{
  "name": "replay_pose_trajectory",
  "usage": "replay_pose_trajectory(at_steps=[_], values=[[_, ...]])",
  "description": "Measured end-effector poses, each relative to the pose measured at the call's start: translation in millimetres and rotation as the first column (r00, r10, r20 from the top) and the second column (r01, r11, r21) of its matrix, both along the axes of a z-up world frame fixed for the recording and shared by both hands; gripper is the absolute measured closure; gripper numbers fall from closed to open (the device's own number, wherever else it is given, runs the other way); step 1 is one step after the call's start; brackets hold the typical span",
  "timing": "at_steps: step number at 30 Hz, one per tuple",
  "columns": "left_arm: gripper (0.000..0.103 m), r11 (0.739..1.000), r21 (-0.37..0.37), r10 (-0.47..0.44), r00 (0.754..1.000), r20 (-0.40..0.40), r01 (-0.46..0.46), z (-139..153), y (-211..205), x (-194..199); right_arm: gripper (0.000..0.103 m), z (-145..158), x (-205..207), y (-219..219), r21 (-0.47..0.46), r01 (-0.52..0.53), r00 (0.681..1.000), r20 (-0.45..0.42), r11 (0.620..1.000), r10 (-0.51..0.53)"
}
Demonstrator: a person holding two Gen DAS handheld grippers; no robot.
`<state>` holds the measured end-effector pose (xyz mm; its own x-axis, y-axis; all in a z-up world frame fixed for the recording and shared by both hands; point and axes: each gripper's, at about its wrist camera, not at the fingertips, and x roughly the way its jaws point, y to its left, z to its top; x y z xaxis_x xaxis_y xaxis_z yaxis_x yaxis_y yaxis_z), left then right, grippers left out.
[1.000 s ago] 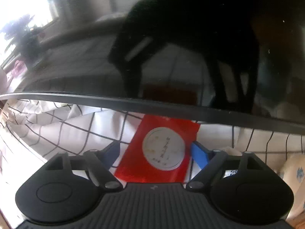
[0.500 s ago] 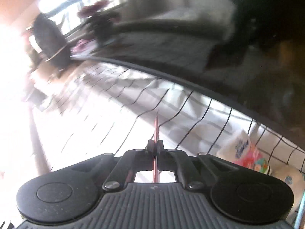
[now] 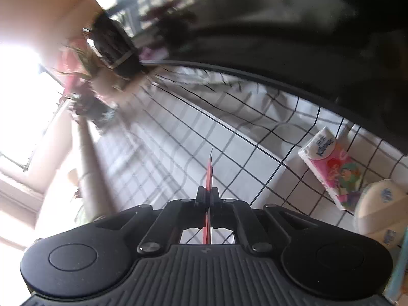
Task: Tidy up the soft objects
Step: 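Carry the blue pack and red packet into the pink box and release both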
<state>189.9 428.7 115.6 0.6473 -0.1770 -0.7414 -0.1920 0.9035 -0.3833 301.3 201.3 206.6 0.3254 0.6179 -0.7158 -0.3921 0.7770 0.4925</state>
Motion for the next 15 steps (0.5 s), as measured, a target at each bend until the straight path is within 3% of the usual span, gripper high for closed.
replay_pose_trajectory(at_steps=[7,15], values=[[0.039,0.994,0.069,-0.093,0.995,0.035,0.09,33.7,-61.4,12.6,0.1,46.6,-46.4,-96.8,0.024,0.07,0.991,0.115,0.997,-0.073],[0.039,0.974,0.114,-0.203,0.978,0.055,0.196,53.9,-151.4,24.5,0.1,42.4,-90.6,-217.9,0.003,0.231,0.961,0.158,0.973,-0.229]])
